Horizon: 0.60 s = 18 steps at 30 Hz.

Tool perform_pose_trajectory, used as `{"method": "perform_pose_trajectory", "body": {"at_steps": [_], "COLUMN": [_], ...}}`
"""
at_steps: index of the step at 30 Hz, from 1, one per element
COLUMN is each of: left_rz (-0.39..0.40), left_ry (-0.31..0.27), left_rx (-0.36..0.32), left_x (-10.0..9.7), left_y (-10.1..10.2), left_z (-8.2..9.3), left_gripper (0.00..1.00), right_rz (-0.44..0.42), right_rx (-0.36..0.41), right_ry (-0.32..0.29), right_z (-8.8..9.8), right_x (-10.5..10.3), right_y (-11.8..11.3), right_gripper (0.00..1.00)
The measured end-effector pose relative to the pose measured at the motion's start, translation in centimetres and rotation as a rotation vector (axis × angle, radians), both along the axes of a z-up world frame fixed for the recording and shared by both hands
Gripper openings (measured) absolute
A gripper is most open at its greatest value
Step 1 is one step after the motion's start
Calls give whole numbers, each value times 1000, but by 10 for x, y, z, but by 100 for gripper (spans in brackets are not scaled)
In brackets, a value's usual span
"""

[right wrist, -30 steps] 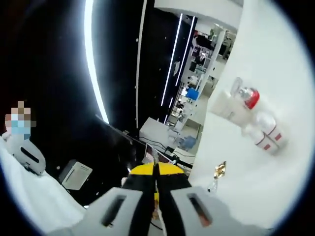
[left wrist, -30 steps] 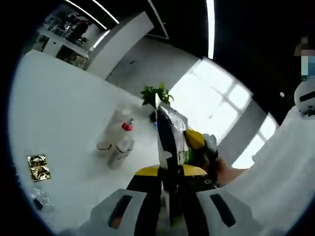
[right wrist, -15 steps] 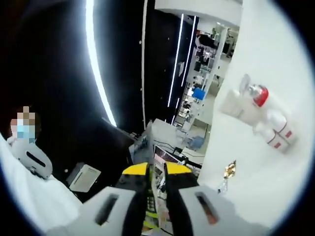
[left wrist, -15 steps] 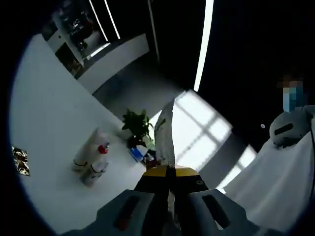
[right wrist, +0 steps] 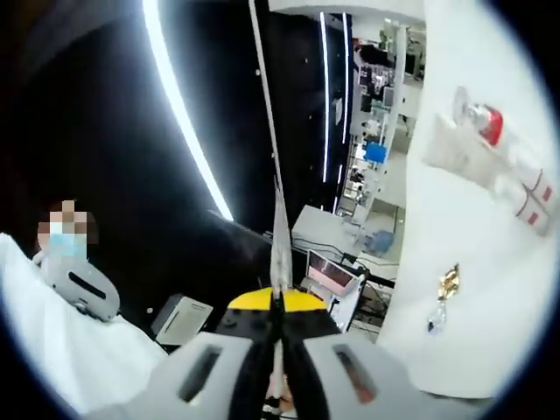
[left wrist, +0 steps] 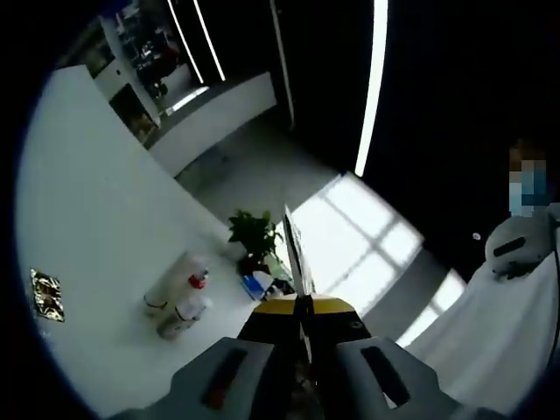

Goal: Arrange the skincare products in the storage area until every visible bottle or jar stands upright without overlapping.

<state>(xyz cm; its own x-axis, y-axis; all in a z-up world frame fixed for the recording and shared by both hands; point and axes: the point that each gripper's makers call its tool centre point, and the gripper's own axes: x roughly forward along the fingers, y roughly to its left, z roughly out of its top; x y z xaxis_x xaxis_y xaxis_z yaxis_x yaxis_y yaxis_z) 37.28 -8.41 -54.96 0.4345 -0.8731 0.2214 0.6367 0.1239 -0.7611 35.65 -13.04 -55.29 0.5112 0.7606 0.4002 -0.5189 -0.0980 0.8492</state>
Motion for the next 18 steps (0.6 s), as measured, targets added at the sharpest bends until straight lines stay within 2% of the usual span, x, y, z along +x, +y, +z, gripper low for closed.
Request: {"method": "perform_pose_trajectory", "body": {"at_steps": [3, 5, 7, 9, 11, 15, 18], "left_rz": [8, 35, 20, -29, -43, -62, -69], "left_ry": [0, -14, -2, 53, 53, 63, 85], "left_rx": [-11, 13, 40, 34, 21, 7, 0], "left_x": [1, 5, 2, -6, -12, -23, -26], "left_y": [-2, -4, -8, -13, -15, -16, -14], "left_z": [2, -3, -14, -22, -25, -29, -31], "left_gripper": [1, 4, 14, 23, 21, 9, 8], "right_rz": [1, -15, -36, -57, -69, -73, -73], "right_rx": [27, 42, 66, 79, 89, 34, 23], "right_ry": [10, 23, 42, 57, 78, 93, 103], "right_z": [3, 4, 4, 4, 3, -6, -8], "right_x": [1, 4, 7, 10, 13, 13, 12], "right_y": [-1, -3, -7, -11, -15, -13, -10], "right_gripper": [1, 1, 1, 1, 1, 1, 1]}}
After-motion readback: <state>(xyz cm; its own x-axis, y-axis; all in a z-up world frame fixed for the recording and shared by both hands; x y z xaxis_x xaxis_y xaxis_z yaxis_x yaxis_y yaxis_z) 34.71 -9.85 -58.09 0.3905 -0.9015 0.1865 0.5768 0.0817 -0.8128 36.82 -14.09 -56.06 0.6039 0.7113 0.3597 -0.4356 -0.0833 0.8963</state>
